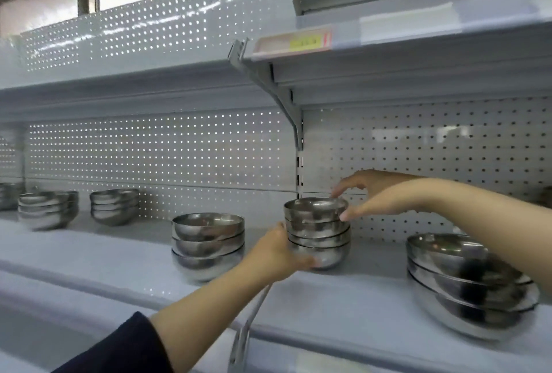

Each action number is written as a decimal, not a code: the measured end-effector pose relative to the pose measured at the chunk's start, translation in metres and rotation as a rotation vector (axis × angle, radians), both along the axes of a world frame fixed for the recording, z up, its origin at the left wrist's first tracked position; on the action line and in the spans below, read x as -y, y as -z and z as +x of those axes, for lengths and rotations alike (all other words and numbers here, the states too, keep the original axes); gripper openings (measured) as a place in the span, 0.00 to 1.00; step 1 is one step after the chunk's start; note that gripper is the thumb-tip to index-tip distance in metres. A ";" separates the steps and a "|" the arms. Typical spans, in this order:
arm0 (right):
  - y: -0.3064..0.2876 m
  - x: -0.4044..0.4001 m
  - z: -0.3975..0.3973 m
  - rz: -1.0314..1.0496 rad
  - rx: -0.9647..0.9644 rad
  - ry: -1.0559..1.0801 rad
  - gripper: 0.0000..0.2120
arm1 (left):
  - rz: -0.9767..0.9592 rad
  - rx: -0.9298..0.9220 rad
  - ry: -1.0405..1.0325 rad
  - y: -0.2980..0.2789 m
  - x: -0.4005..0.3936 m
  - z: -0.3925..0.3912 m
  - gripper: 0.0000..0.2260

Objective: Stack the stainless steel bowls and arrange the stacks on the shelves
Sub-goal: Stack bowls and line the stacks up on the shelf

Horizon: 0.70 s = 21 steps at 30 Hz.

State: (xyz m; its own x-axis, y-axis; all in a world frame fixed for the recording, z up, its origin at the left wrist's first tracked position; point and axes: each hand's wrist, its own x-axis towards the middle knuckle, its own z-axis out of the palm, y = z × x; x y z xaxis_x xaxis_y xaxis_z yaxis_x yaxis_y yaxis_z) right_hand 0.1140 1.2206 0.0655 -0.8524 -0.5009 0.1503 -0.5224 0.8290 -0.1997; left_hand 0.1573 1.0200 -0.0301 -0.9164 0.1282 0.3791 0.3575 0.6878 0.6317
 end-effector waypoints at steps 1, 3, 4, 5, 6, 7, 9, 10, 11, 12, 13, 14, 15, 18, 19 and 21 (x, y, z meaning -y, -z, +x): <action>-0.001 0.003 -0.003 0.036 -0.004 0.006 0.22 | 0.074 0.069 0.016 -0.002 0.000 -0.009 0.17; -0.002 0.009 -0.008 0.094 -0.011 0.015 0.19 | 0.199 0.153 0.040 0.001 0.003 -0.028 0.16; -0.002 0.013 -0.012 0.127 -0.020 0.003 0.18 | 0.235 0.171 0.044 0.003 0.004 -0.036 0.15; -0.002 0.017 -0.016 0.163 -0.027 -0.019 0.18 | 0.254 0.186 0.042 0.005 0.005 -0.044 0.13; -0.001 0.021 -0.019 0.193 -0.028 -0.040 0.19 | 0.268 0.201 0.039 0.007 0.005 -0.049 0.12; 0.000 0.025 -0.022 0.216 -0.022 -0.053 0.20 | 0.287 0.214 0.041 0.009 0.005 -0.054 0.11; 0.002 0.032 -0.027 0.249 -0.015 -0.062 0.19 | 0.343 0.239 0.062 0.013 0.005 -0.062 0.10; 0.003 0.034 -0.029 0.264 -0.018 -0.072 0.18 | 0.361 0.249 0.070 0.015 0.005 -0.065 0.09; 0.005 0.036 -0.032 0.270 -0.019 -0.094 0.16 | 0.378 0.255 0.076 0.018 0.004 -0.067 0.09; 0.006 0.037 -0.034 0.266 -0.012 -0.123 0.14 | 0.395 0.256 0.080 0.021 0.004 -0.070 0.10; 0.006 0.038 -0.036 0.256 -0.002 -0.151 0.13 | 0.411 0.254 0.080 0.023 0.004 -0.072 0.11; 0.006 0.038 -0.037 0.247 0.006 -0.172 0.13 | 0.424 0.248 0.077 0.025 0.004 -0.073 0.11; 0.006 0.038 -0.037 0.241 0.012 -0.187 0.13 | 0.438 0.237 0.079 0.026 0.005 -0.074 0.10; 0.005 0.037 -0.039 0.207 0.027 -0.218 0.12 | 0.489 0.200 0.087 0.033 0.005 -0.076 0.13; 0.005 0.036 -0.039 0.193 0.034 -0.224 0.12 | 0.493 0.191 0.073 0.035 0.005 -0.076 0.15; 0.005 0.035 -0.041 0.174 0.047 -0.224 0.12 | 0.473 0.166 0.042 0.038 0.004 -0.077 0.22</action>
State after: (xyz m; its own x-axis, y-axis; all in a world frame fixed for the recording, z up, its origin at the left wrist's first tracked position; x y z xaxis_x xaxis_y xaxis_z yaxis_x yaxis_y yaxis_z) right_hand 0.0729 1.1856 0.0600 -0.7217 -0.6921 0.0089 -0.6897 0.7181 -0.0932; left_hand 0.0800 1.0156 -0.0679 -0.9670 0.0154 0.2543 0.2471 0.2996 0.9215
